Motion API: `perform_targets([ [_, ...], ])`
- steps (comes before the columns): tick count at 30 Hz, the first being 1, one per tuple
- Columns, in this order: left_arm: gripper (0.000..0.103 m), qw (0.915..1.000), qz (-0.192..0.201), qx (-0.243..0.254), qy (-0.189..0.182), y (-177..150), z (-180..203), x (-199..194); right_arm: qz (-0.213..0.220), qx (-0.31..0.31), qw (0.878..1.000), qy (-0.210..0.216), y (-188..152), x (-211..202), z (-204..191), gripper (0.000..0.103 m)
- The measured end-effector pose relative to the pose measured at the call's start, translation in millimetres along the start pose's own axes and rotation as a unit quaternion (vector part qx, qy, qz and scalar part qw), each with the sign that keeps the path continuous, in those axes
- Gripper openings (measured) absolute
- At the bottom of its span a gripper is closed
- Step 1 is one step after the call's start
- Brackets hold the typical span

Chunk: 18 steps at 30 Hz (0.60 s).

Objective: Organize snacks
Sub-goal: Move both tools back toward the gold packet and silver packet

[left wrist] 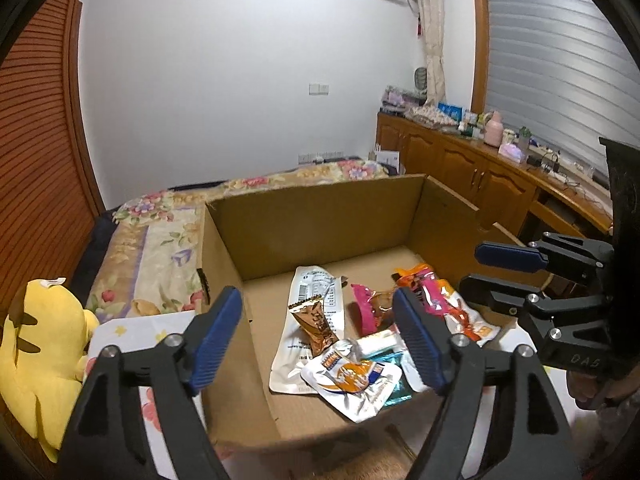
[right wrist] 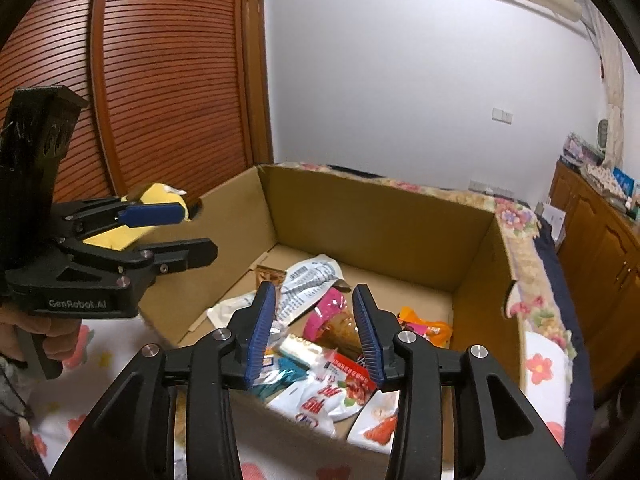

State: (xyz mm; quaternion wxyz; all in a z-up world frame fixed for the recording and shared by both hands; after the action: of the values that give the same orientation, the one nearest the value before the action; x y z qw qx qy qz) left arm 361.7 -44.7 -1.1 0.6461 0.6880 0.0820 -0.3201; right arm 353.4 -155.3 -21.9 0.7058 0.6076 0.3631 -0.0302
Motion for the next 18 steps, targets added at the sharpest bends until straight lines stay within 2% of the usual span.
perform_targets([
  [3,0.094,0.9999,0.011,0.002,0.004,1,0,-17,0.007,-0.004,1.000,-0.006,2,-16,-7,0.042],
  [5,0.096,0.9998,0.020,0.002,0.007,0,0,-28,0.010,-0.005,1.000,-0.009,2,-25,-10,0.045],
  [7,0.097,0.9997,0.023,0.001,0.007,-3,-1,-38,0.014,-0.006,1.000,-0.012,1,-35,-15,0.049],
  [9,0.097,0.9997,0.024,0.000,0.011,-7,-2,-46,0.017,-0.005,1.000,-0.014,0,-42,-20,0.061],
  [11,0.097,0.9996,0.024,-0.001,0.016,-11,-5,-53,0.019,-0.004,1.000,-0.016,-2,-48,-24,0.065],
  [18,0.097,0.9997,0.017,-0.015,0.009,-41,-10,-71,0.016,-0.002,1.000,-0.014,-19,-67,-43,0.065],
])
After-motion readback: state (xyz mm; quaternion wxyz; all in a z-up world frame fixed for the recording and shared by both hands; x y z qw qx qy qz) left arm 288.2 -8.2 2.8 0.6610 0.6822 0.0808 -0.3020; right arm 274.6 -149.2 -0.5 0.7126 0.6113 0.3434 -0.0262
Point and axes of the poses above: each gripper's, at about its wrist camera, not at the fingertips, and x roughly the way its jaws point, z to its right, y to its top, the point moved 9 cm from there along x, roughly the way its jaws point
